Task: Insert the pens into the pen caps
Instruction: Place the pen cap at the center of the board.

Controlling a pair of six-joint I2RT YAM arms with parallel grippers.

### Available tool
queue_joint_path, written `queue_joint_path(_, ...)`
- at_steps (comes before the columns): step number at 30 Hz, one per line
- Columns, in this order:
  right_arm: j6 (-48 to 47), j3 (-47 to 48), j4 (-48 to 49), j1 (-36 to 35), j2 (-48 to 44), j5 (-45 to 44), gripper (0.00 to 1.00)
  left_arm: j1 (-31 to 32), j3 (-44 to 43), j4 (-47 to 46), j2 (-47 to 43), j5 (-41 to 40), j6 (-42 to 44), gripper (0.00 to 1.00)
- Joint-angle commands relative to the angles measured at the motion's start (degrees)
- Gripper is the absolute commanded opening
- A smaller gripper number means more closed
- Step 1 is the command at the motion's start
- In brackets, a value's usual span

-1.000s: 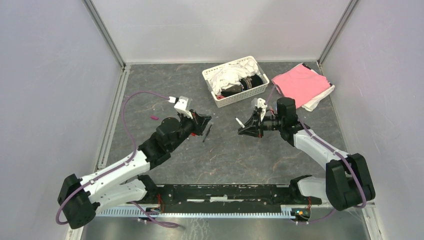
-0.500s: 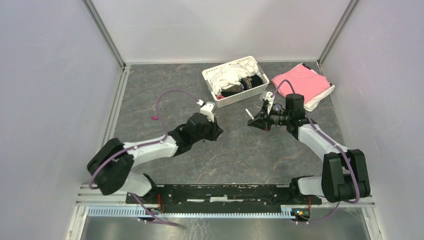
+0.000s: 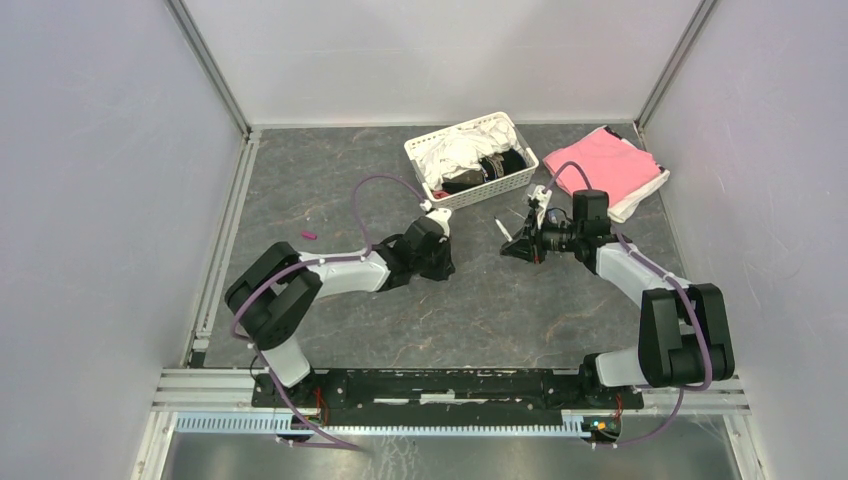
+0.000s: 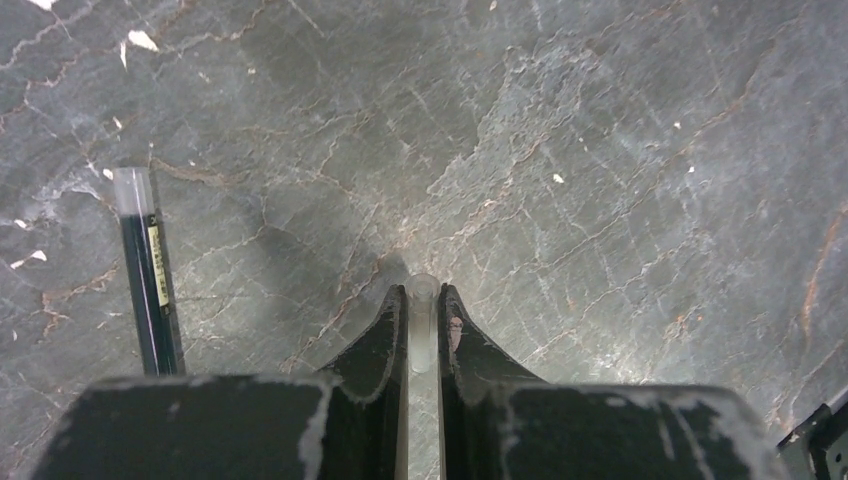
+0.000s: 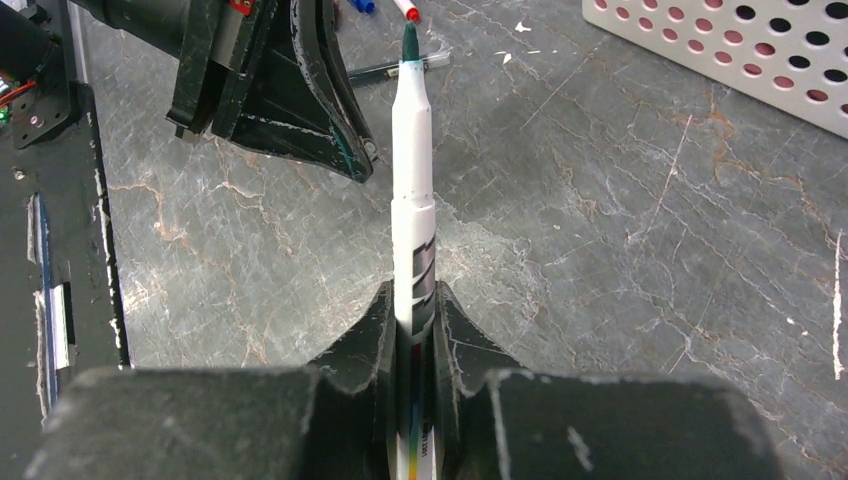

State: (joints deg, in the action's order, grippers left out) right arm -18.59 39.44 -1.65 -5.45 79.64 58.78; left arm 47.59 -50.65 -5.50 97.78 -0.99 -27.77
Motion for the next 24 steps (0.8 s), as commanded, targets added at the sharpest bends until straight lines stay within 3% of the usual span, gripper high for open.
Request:
queue_joint_path(1, -1.2, 2.8, -0.5, 0.5, 0.5, -0.1, 0.00, -0.3, -2.8, 1.8, 1.3, 0.7, -0.4, 0.06)
queue_joint_path(5, -1.3, 3.0, -1.0, 0.7, 0.9, 0.1, 0.00, -0.3, -4.1, 2.9, 3.6, 0.7, -0.3, 0.11)
queue_joint_path(10, -1.4, 3.1, -1.3, 0.9, 0.9, 0.4, 0.00, -0.5, -5.9, 5.0, 4.4, -2.1, 0.0, 0.29)
queue_joint_path(14, -2.0, 3.5, -2.3, 0.9, 1.3, 0.4, 0.00, -0.7, -6.9, 5.8, 3.7, -3.3, 0.7, 0.37)
queue_joint_path(24, -2.9, 4.1, -3.8, 1.3, 1.6, -1.5, 0.00, -0.7, -4.3, 2.6, -6.6, -2.8, 2.1, 0.52)
